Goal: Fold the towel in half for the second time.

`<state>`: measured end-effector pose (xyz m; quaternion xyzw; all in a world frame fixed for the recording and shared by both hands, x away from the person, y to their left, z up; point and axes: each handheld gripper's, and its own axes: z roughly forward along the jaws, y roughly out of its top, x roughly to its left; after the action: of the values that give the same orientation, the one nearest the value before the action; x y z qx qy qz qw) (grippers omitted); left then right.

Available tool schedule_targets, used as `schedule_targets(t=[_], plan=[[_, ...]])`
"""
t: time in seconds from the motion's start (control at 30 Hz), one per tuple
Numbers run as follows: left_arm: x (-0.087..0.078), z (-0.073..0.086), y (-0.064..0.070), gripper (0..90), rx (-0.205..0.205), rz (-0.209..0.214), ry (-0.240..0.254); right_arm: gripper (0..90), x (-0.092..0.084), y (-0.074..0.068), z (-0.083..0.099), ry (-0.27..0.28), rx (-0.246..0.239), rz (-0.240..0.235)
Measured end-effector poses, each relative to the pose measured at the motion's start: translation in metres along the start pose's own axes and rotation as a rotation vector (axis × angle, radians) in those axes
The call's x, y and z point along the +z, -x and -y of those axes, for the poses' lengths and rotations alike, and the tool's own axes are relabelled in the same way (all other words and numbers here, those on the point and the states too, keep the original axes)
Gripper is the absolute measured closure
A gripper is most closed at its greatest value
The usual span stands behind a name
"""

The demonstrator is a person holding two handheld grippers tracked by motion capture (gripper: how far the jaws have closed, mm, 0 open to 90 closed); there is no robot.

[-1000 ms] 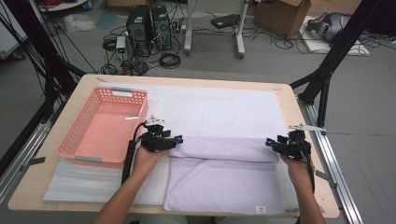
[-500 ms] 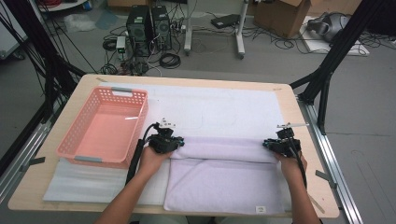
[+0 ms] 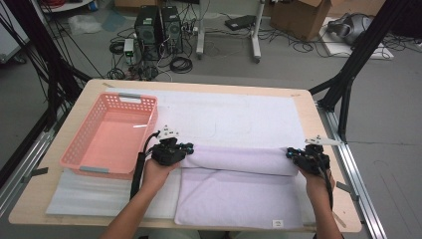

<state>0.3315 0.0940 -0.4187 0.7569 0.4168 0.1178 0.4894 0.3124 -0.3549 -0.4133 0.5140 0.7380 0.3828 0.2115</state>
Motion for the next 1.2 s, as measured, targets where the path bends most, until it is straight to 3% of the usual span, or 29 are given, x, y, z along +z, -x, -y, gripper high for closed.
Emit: schedule_targets(t=[0.3,0.77,1.07,1.13,1.2], plan=[[-0.024,0.017,0.013,84.5,0.025,0.052,0.049,84.1,-0.032,-0.012,0.018,0.115,0.006,-0.037],[-0.042,0.045,0.031,83.4,0.056,0.056,0.086,83.7,-0.058,-0.027,0.048,0.117,0.000,-0.042],[-0.053,0.061,0.038,80.5,0.042,0.080,0.052,83.7,-0.069,-0.034,0.066,0.088,-0.004,-0.062],[-0.055,0.063,0.037,76.5,0.026,0.084,0.032,83.5,-0.070,-0.034,0.070,0.070,0.002,-0.062],[-0.057,0.064,0.035,64.3,-0.013,0.080,0.024,80.3,-0.071,-0.035,0.072,0.039,-0.005,-0.056]])
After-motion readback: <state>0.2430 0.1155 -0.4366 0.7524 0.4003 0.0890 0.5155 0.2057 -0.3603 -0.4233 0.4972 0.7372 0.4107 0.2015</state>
